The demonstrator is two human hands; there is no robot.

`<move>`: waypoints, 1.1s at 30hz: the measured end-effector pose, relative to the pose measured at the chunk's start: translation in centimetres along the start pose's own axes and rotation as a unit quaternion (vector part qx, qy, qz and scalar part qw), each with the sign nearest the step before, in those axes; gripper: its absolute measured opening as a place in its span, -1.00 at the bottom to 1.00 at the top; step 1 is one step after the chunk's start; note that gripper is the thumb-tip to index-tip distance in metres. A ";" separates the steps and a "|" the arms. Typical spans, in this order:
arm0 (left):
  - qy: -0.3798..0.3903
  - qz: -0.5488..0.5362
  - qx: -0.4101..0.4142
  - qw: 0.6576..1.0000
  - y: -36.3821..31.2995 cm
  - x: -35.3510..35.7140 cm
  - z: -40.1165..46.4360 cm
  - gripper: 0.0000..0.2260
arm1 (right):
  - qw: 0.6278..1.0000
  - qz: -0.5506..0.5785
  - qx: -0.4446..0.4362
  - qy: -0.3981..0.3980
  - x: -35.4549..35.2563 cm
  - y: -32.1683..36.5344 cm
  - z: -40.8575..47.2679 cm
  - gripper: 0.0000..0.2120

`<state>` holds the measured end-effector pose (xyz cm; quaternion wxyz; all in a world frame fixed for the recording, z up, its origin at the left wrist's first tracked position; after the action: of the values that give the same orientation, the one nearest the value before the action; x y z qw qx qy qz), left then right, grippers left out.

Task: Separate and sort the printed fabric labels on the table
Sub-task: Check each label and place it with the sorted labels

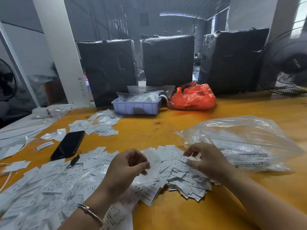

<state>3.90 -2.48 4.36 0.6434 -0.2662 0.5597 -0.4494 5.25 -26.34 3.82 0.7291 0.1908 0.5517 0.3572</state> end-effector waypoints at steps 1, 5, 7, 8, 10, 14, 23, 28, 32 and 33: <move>0.003 -0.008 -0.002 1.000 0.0 0.0 0.0 -0.95 | 1.000 -0.024 0.008 0.006 0.2 -0.2 0.0 -0.77; 0.007 -0.029 -0.007 1.000 0.1 0.1 0.0 -0.84 | 0.994 -0.104 0.027 0.035 1.1 -0.2 0.1 -0.59; 0.012 -0.008 -0.005 1.000 0.2 0.3 -0.1 -0.80 | 0.993 -0.110 0.015 0.028 1.3 0.1 0.2 -0.61; 0.012 -0.001 -0.007 1.000 0.3 0.3 -0.1 -0.79 | 0.993 -0.112 0.001 0.020 1.2 0.4 0.2 -0.63; 0.011 -0.002 -0.012 1.000 0.3 0.2 -0.1 -0.79 | 0.992 -0.121 -0.034 0.004 1.1 0.8 0.3 -0.71; 0.016 -0.009 0.006 1.000 -0.3 0.4 -0.2 -0.88 | 0.992 -0.110 -0.060 -0.032 0.7 1.1 0.3 -0.87; 0.025 -0.045 0.010 0.999 -0.4 0.3 -0.2 -0.97 | 0.970 0.215 -0.002 -0.114 -0.6 0.8 -0.2 -0.83; 0.015 -0.033 0.026 0.999 -0.7 0.3 -0.1 -0.93 | 0.893 0.434 0.011 -0.115 -0.7 2.1 -0.9 -0.79; 0.015 -0.065 0.013 0.998 -0.4 0.1 0.0 -0.96 | 0.887 0.456 0.028 -0.070 -0.3 2.7 -1.2 -0.75; 0.022 -0.087 0.005 0.996 -0.3 0.1 0.0 -0.97 | 0.887 0.456 0.038 -0.060 0.0 2.7 -1.2 -0.73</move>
<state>3.80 -2.70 4.58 0.5906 -0.3007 0.5462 -0.5123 3.25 -24.65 5.24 0.5096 0.4700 0.3721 0.6172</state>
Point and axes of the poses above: each hand's wrist, its own z-axis towards the middle knuckle, its own x-axis out of the palm, y = z × x, the point moved 6 cm from there along z, towards the middle knuckle, and after that the axes turned 9 degrees about z, right-handed, at the moved point
